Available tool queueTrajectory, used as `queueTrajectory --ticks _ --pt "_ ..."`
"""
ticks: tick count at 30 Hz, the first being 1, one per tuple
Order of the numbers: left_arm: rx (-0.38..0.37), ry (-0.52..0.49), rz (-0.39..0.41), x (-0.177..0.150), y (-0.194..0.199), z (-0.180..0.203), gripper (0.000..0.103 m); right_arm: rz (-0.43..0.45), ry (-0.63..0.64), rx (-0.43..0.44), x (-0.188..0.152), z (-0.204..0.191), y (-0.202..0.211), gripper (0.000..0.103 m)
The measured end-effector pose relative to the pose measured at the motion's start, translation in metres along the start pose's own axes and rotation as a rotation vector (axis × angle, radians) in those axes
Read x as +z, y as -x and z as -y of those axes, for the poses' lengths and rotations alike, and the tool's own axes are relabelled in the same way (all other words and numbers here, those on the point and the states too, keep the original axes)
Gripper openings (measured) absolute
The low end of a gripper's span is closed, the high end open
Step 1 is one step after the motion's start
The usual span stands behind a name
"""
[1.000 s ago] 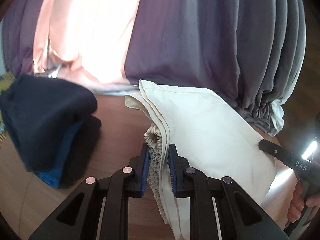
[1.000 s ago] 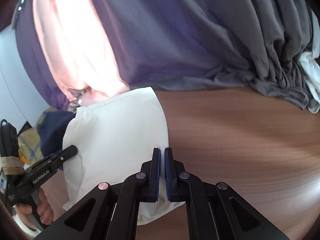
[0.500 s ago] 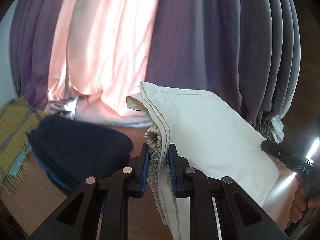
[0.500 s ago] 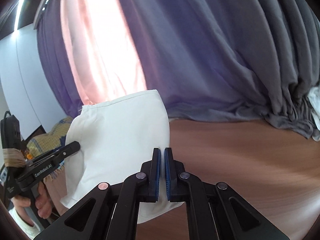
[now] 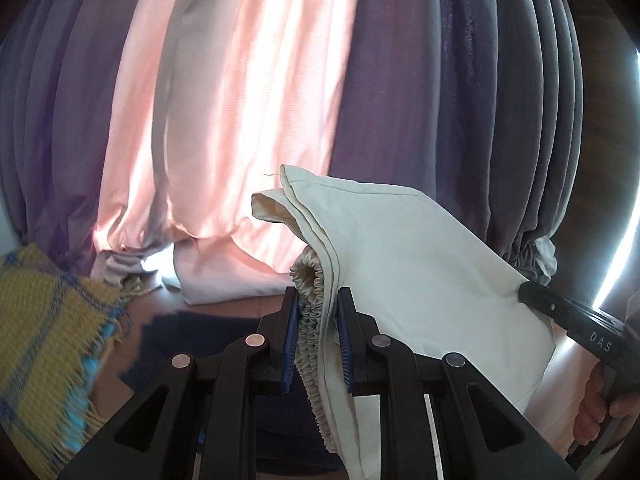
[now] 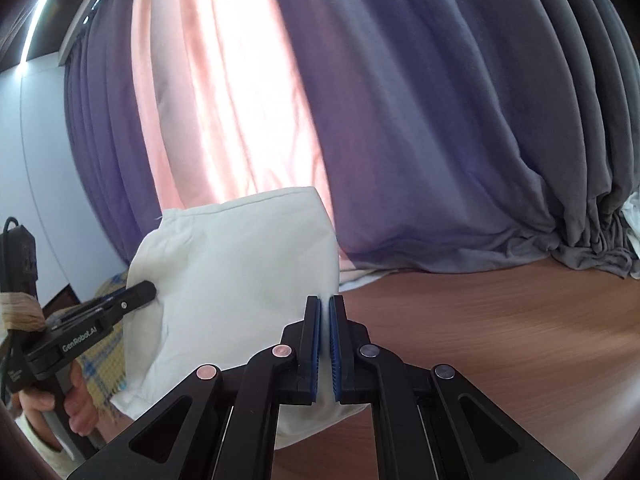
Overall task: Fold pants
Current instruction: 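Lift the folded shorts with both tools and carry them onto the navy clothes stack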
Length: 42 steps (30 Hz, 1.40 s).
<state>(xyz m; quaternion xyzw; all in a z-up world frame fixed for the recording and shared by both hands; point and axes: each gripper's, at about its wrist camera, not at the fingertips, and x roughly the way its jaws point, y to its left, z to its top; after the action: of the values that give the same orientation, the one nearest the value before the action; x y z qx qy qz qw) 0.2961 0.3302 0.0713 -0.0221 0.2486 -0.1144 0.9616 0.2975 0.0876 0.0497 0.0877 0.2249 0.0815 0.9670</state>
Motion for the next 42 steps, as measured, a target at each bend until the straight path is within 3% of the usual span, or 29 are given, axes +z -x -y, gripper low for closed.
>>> queueTrajectory --ticks 6,11,19,26,30,34,39,42 --pt "0.004 -0.082 -0.046 0.013 -0.003 -0.059 0.019 0.014 -0.029 -0.045 -0.009 -0.062 -0.026 0.006" --pt "0.012 -0.095 -0.108 0.011 -0.019 -0.094 0.019 -0.024 -0.045 -0.048 -0.018 -0.098 -0.051 0.006" --pt "-0.034 -0.151 -0.206 -0.01 -0.062 -0.113 0.019 -0.079 -0.012 -0.096 -0.039 -0.118 -0.076 0.006" --pt "-0.051 -0.199 -0.236 -0.016 -0.067 -0.113 0.02 -0.148 -0.026 -0.127 -0.057 -0.121 -0.085 0.007" --pt "-0.048 -0.211 -0.241 -0.018 -0.065 -0.114 0.026 -0.21 -0.052 -0.164 -0.065 -0.122 -0.087 0.008" --pt "-0.003 -0.207 -0.23 -0.018 -0.061 -0.122 0.041 -0.267 -0.03 -0.23 -0.069 -0.123 -0.091 0.021" --pt "0.025 -0.203 -0.246 -0.024 -0.057 -0.128 0.045 -0.296 -0.038 -0.269 -0.068 -0.122 -0.091 0.027" --pt "0.044 -0.188 -0.248 -0.027 -0.056 -0.133 0.054 -0.311 -0.024 -0.302 -0.07 -0.125 -0.09 0.038"
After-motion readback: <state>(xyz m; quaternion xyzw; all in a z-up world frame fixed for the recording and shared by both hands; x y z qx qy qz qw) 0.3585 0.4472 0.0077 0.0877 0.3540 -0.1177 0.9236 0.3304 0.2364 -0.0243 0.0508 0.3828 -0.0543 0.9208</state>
